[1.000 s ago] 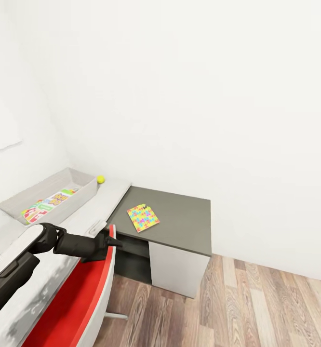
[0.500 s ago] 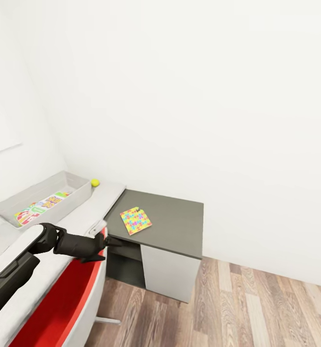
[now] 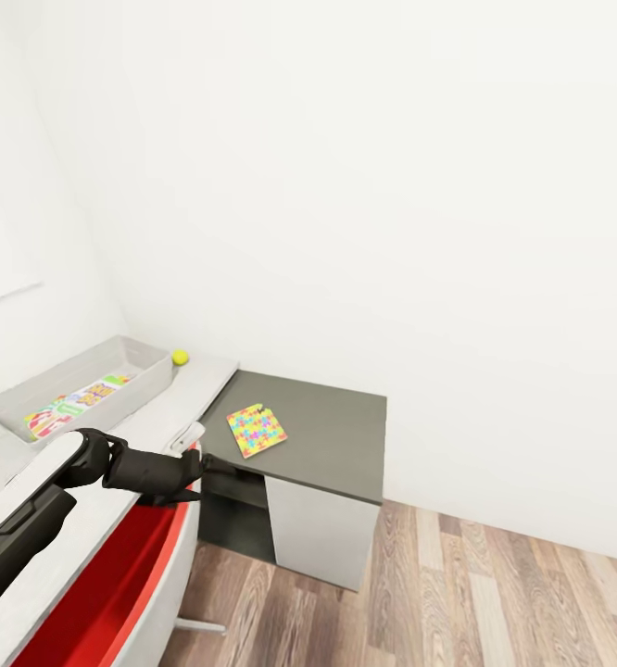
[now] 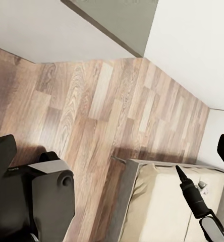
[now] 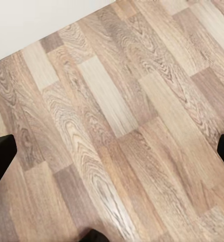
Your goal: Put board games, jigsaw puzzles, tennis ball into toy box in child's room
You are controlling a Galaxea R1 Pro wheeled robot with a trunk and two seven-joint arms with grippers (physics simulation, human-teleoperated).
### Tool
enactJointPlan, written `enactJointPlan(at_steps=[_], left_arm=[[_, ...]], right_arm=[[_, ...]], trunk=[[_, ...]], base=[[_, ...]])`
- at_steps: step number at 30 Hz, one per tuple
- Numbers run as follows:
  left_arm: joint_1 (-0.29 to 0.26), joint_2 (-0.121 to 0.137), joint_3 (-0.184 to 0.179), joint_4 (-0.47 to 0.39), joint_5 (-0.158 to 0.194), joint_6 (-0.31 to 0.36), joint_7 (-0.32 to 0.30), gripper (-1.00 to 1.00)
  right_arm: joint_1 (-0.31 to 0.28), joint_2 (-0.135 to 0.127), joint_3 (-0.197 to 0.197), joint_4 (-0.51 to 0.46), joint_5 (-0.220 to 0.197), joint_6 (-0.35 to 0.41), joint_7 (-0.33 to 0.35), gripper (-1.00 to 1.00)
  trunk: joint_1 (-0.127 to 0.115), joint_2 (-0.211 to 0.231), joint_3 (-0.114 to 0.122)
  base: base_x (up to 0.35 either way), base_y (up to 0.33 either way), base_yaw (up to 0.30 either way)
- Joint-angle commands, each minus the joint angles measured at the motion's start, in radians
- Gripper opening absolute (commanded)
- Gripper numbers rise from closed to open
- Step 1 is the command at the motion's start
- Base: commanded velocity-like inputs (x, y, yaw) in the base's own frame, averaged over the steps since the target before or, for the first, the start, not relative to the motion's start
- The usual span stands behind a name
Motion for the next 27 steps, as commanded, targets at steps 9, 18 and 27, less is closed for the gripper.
enactJointPlan(at_steps=[9,18,27], left_arm=[[-0.001,0.0,-0.003,-0.002,0.009,0.0,0.009,1.0],[-0.001,0.0,-0.003,-0.002,0.009,0.0,0.009,1.0],[-0.001,0.0,-0.003,-0.002,0.009,0.0,0.009,1.0]], right_arm=[[0.0,0.001,0.0,0.0,-0.011,-0.008,0.006,1.0],[0.0,0.001,0.0,0.0,-0.012,-0.012,0.006,1.0],[0.0,0.001,0.0,0.0,-0.012,-0.012,0.006,1.0]], trunk=[[0.001,-0.002,0.013],[0.001,-0.002,0.028],[0.001,-0.002,0.043]], base=[[0.052,0.053,0.0],[0.003,0.003,0.0],[0.0,0.0,0.015]])
